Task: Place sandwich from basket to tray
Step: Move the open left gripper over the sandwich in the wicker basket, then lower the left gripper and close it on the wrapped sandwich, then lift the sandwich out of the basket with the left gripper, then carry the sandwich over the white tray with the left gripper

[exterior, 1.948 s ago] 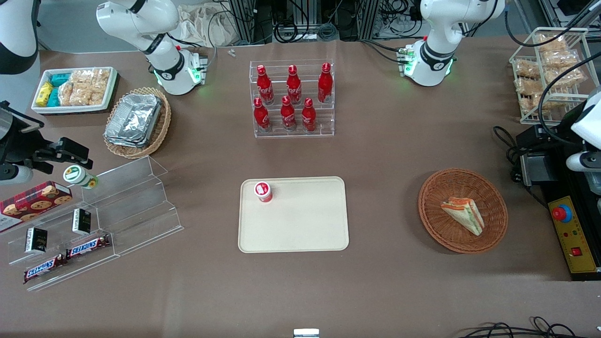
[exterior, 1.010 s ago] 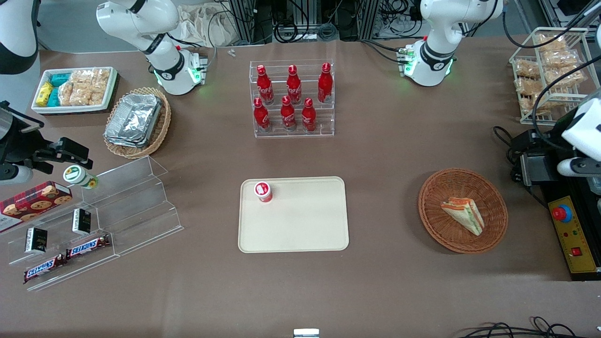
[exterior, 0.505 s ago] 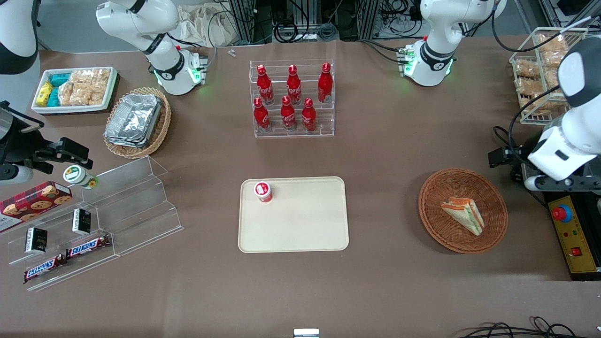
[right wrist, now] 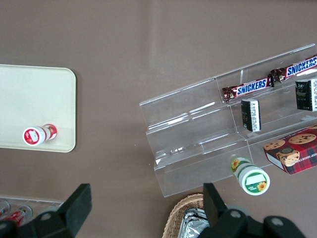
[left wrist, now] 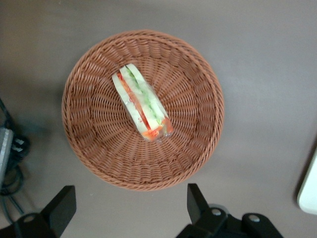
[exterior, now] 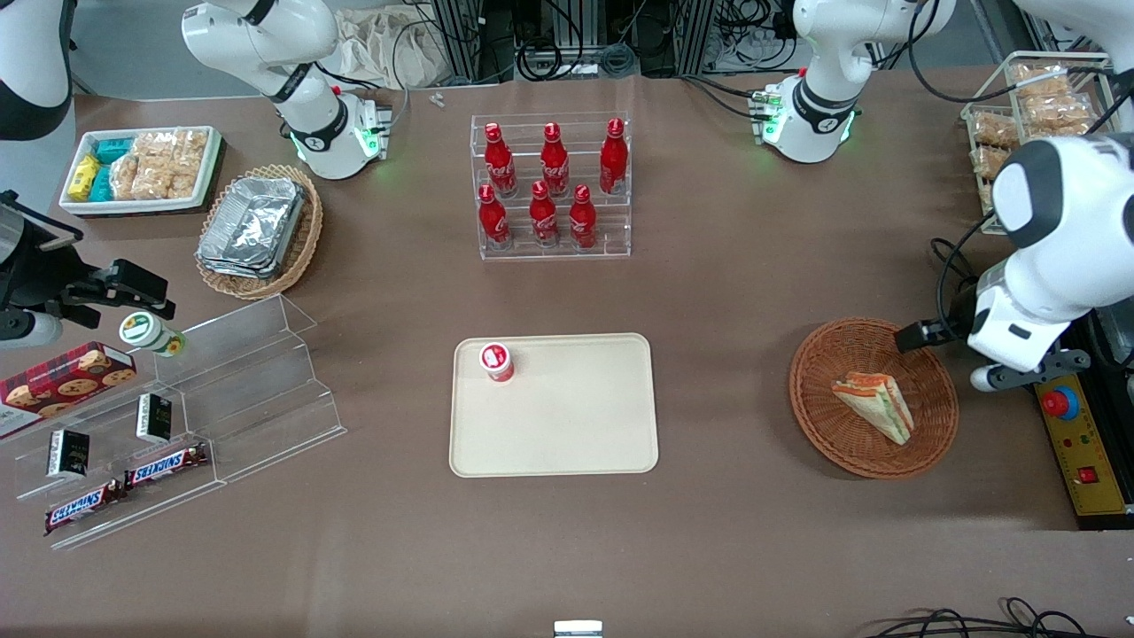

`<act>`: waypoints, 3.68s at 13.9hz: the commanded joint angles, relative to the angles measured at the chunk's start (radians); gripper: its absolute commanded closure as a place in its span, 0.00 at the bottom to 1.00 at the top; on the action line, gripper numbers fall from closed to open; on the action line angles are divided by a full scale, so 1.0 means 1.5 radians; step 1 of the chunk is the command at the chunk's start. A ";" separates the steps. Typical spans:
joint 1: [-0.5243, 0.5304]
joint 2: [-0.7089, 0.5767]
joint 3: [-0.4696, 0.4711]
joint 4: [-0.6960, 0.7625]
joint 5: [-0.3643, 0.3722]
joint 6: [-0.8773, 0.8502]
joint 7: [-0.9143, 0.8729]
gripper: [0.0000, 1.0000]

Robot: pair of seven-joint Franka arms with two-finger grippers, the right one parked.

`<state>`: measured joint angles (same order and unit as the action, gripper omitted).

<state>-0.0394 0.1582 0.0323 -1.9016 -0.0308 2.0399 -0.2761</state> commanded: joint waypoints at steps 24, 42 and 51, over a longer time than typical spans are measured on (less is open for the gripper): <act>-0.001 0.202 0.014 0.037 0.010 0.165 -0.261 0.90; -0.280 0.178 -0.009 0.334 0.002 -0.283 -0.251 1.00; -0.334 0.329 -0.077 0.404 0.008 -0.059 -0.250 1.00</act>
<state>-0.5268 0.5960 -0.0850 -1.3410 -0.0281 1.8740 -0.6633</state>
